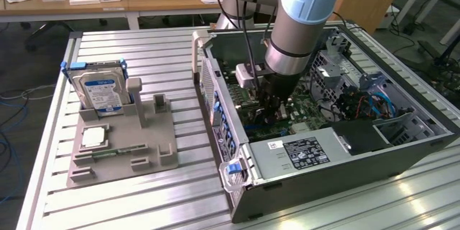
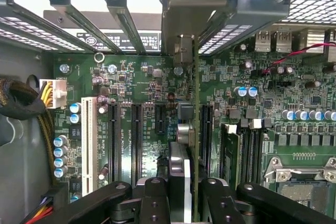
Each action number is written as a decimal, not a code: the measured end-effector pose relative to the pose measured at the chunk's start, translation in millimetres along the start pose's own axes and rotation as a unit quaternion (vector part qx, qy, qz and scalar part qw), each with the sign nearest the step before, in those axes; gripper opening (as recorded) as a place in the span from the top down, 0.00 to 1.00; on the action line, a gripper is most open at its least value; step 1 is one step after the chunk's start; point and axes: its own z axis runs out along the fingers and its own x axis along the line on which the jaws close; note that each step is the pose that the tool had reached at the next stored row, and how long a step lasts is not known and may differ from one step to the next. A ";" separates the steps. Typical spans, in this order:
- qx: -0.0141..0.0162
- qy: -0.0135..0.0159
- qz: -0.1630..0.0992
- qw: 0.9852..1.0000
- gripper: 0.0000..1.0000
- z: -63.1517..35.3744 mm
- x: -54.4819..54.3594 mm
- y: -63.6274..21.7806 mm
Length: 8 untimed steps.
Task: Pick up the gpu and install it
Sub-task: 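Insert the gpu into the slot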
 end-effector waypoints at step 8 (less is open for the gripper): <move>0.000 0.002 0.000 1.000 0.72 -3.0 -0.1 0.0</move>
